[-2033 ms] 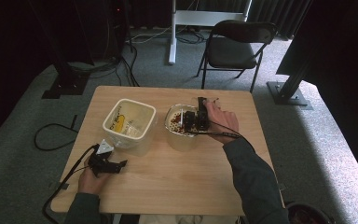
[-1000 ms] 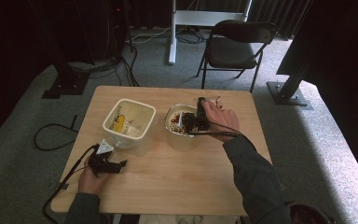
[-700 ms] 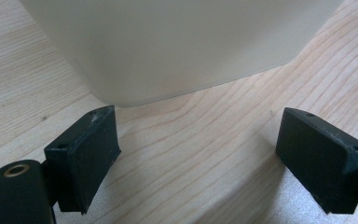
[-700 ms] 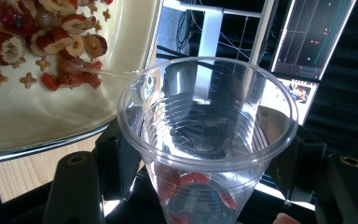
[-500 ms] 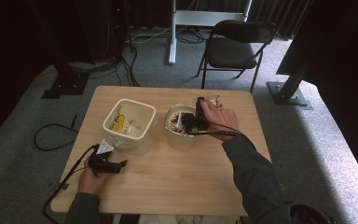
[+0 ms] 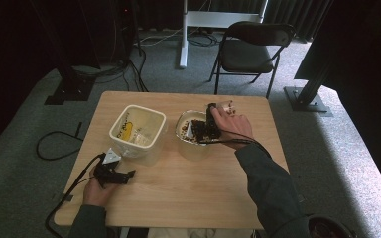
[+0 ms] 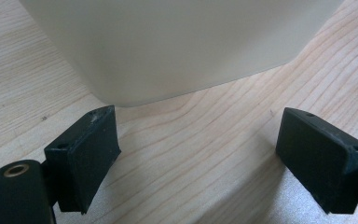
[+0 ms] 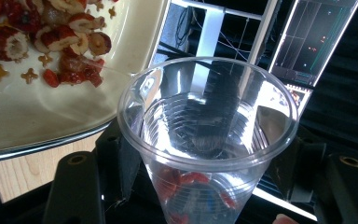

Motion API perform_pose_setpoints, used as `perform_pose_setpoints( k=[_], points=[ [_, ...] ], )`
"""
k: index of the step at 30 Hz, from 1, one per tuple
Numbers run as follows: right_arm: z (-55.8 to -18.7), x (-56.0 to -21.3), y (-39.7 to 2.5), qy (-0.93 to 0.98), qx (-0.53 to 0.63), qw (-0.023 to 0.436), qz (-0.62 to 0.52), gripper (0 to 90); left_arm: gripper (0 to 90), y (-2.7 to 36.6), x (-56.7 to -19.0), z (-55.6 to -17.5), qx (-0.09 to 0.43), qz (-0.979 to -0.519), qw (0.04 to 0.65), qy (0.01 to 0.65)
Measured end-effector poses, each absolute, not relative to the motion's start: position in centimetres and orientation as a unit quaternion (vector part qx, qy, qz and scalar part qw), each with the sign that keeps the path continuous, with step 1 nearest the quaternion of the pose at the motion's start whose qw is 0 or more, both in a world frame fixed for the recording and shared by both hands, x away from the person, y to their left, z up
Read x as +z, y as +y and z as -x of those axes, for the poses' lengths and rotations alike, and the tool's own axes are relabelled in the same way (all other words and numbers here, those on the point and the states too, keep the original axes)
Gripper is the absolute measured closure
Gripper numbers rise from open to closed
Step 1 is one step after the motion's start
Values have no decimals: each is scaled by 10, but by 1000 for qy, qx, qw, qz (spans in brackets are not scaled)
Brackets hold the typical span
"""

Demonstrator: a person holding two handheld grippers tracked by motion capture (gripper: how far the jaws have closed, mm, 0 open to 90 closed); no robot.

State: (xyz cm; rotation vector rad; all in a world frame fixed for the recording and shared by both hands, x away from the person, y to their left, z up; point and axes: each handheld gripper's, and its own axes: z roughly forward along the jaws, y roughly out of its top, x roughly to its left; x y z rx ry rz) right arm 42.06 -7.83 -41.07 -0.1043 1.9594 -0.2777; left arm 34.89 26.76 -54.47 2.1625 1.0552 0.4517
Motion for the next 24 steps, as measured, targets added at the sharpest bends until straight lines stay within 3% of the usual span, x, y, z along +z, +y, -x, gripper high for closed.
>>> perform_pose_setpoints(
  k=[24],
  points=[
    [-414,-409,-71,830,-106,543,63,343,136,268,-545,-349,174,-831,340,405]
  ],
)
